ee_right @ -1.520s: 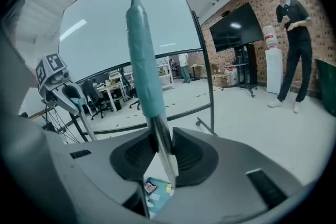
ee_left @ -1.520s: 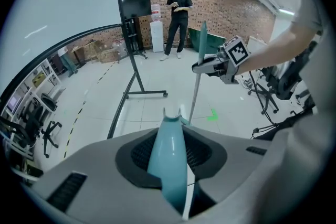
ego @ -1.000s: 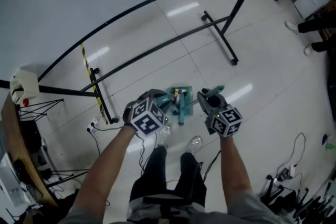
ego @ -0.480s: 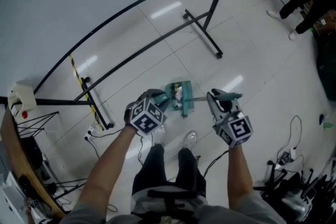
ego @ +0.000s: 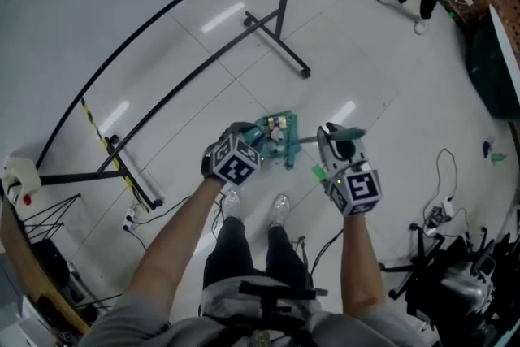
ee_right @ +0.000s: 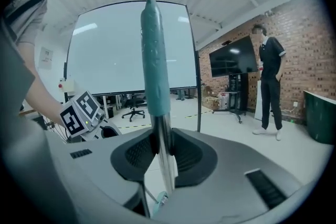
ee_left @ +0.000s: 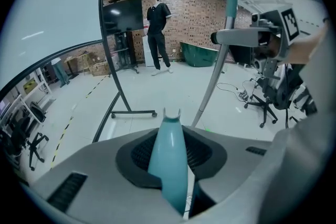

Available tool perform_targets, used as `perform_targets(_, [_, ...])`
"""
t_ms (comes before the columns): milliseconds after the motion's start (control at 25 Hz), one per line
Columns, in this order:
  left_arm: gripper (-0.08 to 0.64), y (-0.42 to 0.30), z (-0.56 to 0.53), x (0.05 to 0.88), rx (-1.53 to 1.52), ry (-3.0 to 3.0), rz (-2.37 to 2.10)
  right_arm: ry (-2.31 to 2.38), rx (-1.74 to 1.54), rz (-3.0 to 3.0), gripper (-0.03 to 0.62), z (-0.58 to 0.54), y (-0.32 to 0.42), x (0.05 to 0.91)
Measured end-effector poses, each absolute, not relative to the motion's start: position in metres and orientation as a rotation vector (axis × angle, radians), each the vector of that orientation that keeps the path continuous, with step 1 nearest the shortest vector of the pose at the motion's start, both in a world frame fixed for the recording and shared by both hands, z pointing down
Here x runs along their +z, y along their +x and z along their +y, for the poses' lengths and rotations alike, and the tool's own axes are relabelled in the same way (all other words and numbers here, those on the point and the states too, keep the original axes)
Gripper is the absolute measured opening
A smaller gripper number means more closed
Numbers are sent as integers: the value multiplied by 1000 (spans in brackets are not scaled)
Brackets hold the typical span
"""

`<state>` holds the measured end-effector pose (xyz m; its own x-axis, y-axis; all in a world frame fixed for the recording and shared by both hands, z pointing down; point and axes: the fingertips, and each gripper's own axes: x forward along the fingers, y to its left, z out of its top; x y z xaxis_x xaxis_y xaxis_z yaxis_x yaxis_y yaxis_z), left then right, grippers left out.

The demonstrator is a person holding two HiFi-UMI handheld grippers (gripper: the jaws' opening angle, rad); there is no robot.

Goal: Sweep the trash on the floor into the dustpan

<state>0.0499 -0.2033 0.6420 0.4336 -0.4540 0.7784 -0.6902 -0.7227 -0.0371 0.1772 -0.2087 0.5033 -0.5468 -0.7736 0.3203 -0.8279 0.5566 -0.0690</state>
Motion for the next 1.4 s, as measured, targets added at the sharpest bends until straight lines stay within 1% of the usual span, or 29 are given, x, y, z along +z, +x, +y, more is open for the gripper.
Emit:
perform_targets(200, [107, 66, -205, 665, 1161, 2381, -977, 1365, 372, -2510, 77, -198, 190, 516])
perform_targets(400, [107, 75, -213, 665, 1180, 2402, -1005, 1367, 406, -2512, 78, -187, 202, 521])
perform_targets(880, [107, 76, -213, 665, 1179, 2407, -996, 1330, 403, -2543, 78, -194, 180, 509])
perform_targets(1400, [107, 72, -215, 666, 1173, 2410, -988, 1299, 328, -2590, 78, -211, 168, 506])
